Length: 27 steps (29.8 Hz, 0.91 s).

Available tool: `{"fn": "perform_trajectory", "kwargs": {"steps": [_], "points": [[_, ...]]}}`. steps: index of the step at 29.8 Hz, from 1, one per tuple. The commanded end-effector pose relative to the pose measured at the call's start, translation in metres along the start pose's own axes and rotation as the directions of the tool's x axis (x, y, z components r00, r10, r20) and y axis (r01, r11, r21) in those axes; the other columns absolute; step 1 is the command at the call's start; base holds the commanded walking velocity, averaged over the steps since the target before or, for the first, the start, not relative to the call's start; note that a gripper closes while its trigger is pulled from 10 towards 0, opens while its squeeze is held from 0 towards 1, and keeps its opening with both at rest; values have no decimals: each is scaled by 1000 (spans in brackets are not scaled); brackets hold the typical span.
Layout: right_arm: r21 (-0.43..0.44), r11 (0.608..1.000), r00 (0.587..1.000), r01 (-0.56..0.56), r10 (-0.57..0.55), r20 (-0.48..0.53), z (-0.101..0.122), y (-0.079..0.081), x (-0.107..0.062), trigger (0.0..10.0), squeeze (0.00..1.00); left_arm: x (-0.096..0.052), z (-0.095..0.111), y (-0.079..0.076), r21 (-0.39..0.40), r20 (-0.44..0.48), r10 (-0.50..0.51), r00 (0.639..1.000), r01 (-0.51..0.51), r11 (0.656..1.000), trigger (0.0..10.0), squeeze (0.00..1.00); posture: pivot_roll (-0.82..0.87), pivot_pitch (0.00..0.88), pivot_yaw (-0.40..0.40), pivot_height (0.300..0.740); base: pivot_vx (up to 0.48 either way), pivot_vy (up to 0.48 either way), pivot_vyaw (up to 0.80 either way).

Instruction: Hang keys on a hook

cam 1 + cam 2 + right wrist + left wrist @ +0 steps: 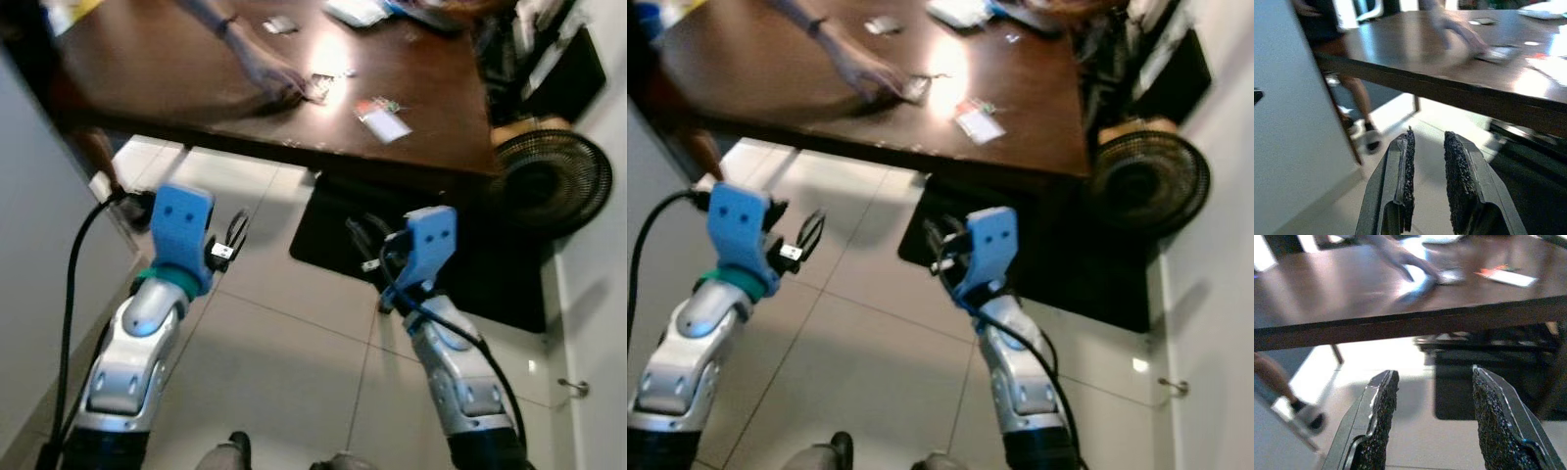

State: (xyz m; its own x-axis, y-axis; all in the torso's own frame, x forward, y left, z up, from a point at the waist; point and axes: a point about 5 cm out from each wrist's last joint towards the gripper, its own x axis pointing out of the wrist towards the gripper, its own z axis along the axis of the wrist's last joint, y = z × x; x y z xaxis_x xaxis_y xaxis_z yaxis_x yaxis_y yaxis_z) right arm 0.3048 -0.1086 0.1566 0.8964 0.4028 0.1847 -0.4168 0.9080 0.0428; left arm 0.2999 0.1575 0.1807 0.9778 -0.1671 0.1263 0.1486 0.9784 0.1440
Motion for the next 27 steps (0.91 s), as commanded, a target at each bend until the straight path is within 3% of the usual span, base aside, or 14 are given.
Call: {"fn": "perform_trajectory", "kwargs": {"steps": [1, 6, 23, 27], "points": [[0, 1000, 1000, -8, 8, -14, -3, 2, 0, 10000, 0, -2, -5, -1, -3, -20, 1, 1000, -1, 1000, 10000, 0, 4, 89, 45, 740, 0, 0, 438], [12, 1000, 1000, 0, 0, -4, -3, 0, 0, 10000, 0, -1, -4, -2, 3, -7, -6, 1000, 6, 1000, 10000, 0, 3, 84, 47, 740, 216, 0, 0], [23, 1000, 1000, 15, -15, -1, -5, -2, -1, 10000, 0, 0, -3, -6, 4, 4, -22, 1000, 22, 1000, 10000, 0, 1, 86, 51, 740, 442, 0, 0], [37, 999, 1000, 20, -20, -10, -6, -4, -2, 10000, 0, 0, -3, -7, 1, 3, -28, 1000, 28, 1000, 10000, 0, 0, 88, 51, 740, 446, 0, -753]]}}
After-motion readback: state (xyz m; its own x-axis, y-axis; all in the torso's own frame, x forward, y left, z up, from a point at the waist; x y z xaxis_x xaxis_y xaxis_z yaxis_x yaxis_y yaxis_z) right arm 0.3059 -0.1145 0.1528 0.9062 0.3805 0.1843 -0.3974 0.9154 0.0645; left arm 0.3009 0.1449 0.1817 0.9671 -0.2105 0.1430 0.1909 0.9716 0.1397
